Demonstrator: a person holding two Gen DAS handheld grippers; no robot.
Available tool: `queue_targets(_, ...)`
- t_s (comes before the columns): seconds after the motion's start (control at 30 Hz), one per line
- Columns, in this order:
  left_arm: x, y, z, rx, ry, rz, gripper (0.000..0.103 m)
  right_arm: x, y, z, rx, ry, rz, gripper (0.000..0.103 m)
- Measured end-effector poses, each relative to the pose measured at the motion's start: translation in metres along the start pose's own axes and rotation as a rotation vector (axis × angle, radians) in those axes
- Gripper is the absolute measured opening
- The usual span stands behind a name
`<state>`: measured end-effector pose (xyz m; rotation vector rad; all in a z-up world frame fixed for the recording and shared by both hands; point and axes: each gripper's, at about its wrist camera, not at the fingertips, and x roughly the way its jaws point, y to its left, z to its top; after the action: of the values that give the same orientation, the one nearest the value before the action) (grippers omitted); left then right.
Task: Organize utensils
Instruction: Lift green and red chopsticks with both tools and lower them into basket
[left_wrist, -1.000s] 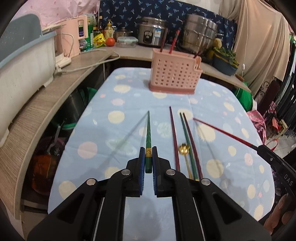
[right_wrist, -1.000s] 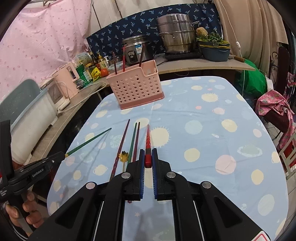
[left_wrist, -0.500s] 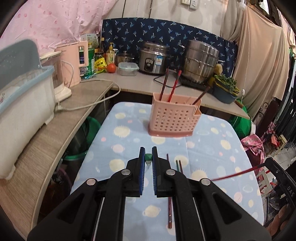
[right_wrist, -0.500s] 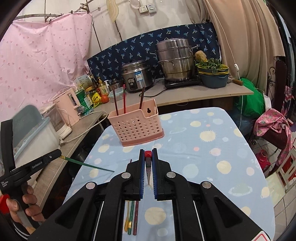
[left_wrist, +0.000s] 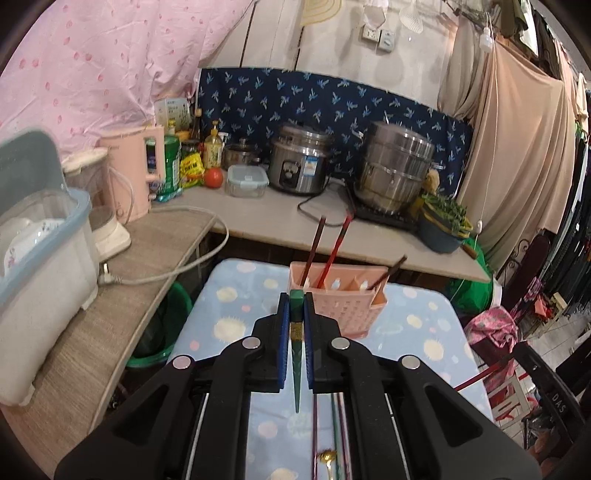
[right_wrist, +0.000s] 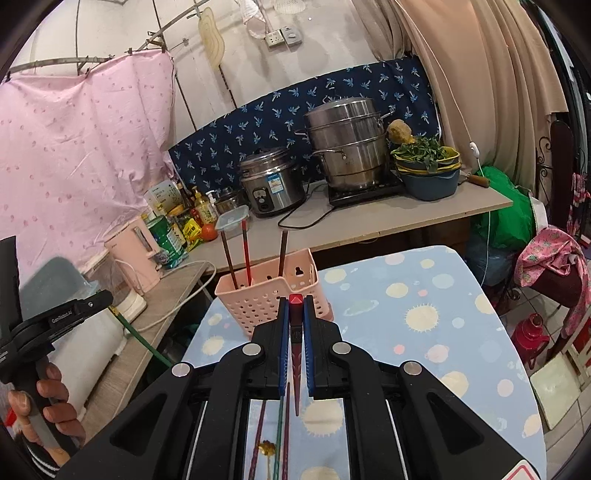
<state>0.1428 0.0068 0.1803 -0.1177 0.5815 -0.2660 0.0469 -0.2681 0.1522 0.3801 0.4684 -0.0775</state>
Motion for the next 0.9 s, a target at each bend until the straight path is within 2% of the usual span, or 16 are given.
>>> queue_targets(0.3, -0.006, -0.024, 0.079, -0.004, -0.159, -0.021, 0.007, 0.017, 0.028, 0.073, 0.015, -0.138, 0.069, 0.007)
queue_targets(0.5, 0.015, -0.028, 0.112, -0.014, -0.209, -0.013, 0.007, 0.042, 0.046, 0.11, 0.018, -0.209, 0.098, 0.007)
queue_targets(0.73, 0.053, -0.027, 0.124, -0.007, -0.232, 0.004, 0.007, 0.091, 0.049, 0.12, 0.026, -0.187, 0.086, 0.007)
queue_targets(0.9, 0.093, -0.021, 0.115, -0.009, -0.175, 0.027, 0.007, 0.127, 0.041, 0.109, 0.028, -0.126, 0.062, 0.007)
